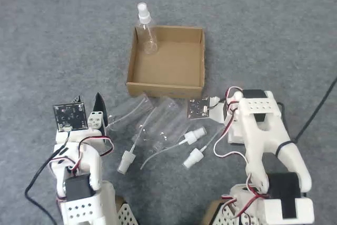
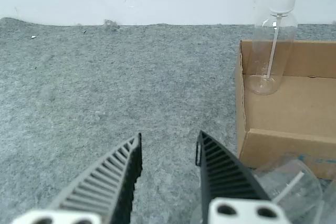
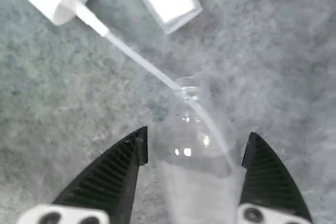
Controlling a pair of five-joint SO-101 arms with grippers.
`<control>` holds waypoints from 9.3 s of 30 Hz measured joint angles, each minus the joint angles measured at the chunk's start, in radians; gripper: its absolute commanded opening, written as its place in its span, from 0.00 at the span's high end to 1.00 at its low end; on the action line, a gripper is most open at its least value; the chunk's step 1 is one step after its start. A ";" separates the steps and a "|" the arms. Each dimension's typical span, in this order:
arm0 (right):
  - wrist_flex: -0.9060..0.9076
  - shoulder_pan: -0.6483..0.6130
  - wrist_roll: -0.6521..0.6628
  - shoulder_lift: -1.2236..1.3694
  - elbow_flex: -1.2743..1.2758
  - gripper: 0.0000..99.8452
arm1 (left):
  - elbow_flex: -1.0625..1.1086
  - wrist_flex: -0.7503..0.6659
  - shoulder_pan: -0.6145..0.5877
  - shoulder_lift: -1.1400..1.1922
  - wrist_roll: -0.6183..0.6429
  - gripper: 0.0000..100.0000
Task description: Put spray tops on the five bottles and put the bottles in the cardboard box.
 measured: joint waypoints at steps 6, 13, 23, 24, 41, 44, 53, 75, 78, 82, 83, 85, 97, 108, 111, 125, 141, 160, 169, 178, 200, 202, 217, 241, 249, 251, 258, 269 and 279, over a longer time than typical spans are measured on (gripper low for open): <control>-0.032 0.000 0.000 0.000 0.015 0.76 | 0.000 0.000 0.000 0.000 0.000 0.84; -0.034 0.000 0.000 0.000 0.015 0.77 | 0.000 0.000 0.000 0.000 0.000 0.84; -0.034 0.048 0.000 0.000 0.015 0.76 | 0.000 0.000 0.000 0.000 0.000 0.84; -0.034 0.048 0.000 0.000 0.015 0.77 | 0.000 0.000 0.000 0.000 0.000 0.84; -0.023 0.048 0.000 -0.008 0.015 0.95 | 0.000 0.000 0.000 0.000 0.000 0.84; 0.018 0.048 0.000 -0.014 0.015 0.95 | 0.000 0.000 0.000 0.000 0.000 0.84; 0.130 0.044 -0.087 -0.207 0.015 0.95 | 0.000 0.000 0.000 0.000 0.000 0.84; 0.327 -0.189 -0.387 -0.549 0.015 0.95 | 0.000 0.000 0.000 0.000 0.000 0.84; 0.327 -0.207 -0.419 -0.572 0.015 0.95 | 0.000 0.000 0.000 0.000 0.000 0.84; 0.327 -0.235 -0.457 -0.601 0.015 0.95 | 0.000 0.000 0.000 0.000 0.000 0.84; 0.327 -0.244 -0.466 -0.608 0.015 0.95 | 0.000 0.000 0.000 0.000 0.000 0.84; 0.327 -0.261 -0.483 -0.618 0.015 0.95 | 0.000 0.000 0.000 0.000 0.000 0.84; 0.327 -0.430 -0.606 -0.709 0.015 0.95 | 0.000 0.000 0.000 0.000 0.000 0.84; 0.267 -0.560 -0.723 -0.721 0.015 0.95 | 0.000 0.000 0.000 0.000 0.000 0.84; 0.242 -0.560 -0.727 -0.721 0.015 0.95 | 0.000 0.000 0.000 0.000 0.000 0.84; 0.183 -0.697 -0.836 -0.721 -0.017 0.95 | 0.000 0.000 -0.040 0.000 0.000 0.84; 0.017 -0.712 -0.933 -0.721 -0.028 0.95 | 0.000 -0.035 -0.173 0.000 0.117 0.84; 0.015 -0.709 -1.040 -0.721 0.008 0.95 | -0.041 0.005 -0.215 0.000 0.233 0.84; 0.015 -0.597 -1.088 -0.721 0.014 0.95 | -0.048 0.017 -0.215 0.000 0.233 0.84; -0.015 -0.502 -1.106 -0.904 0.127 0.95 | -0.048 0.017 -0.215 0.000 0.233 0.84; -0.193 -0.278 -1.174 -1.168 0.334 0.95 | -0.315 0.203 -0.215 0.000 0.092 0.79; -0.233 -0.255 -1.177 -1.166 0.359 0.95 | -0.344 0.226 -0.215 0.000 0.048 0.79; -0.387 -0.048 -1.338 -1.166 0.411 0.95 | -0.477 0.393 -0.051 0.000 -0.226 0.77; -0.405 0.029 -1.369 -1.166 0.411 0.95 | -0.698 0.609 0.189 0.634 -0.520 0.77; -0.405 0.029 -1.369 -1.166 0.411 0.95 | -0.618 0.601 0.190 0.723 -0.611 0.80; -0.405 0.029 -1.369 -1.166 0.411 0.95 | -0.600 0.583 0.192 0.747 -0.624 0.81; -0.410 0.029 -1.369 -1.168 0.431 0.95 | -0.585 0.575 0.190 0.884 -0.738 0.80; -0.477 0.029 -1.369 -1.166 0.466 0.95 | -0.585 0.505 0.195 1.192 -0.825 0.80; -0.477 0.029 -1.369 -1.166 0.466 0.95 | -0.586 0.425 0.193 1.321 -0.825 0.80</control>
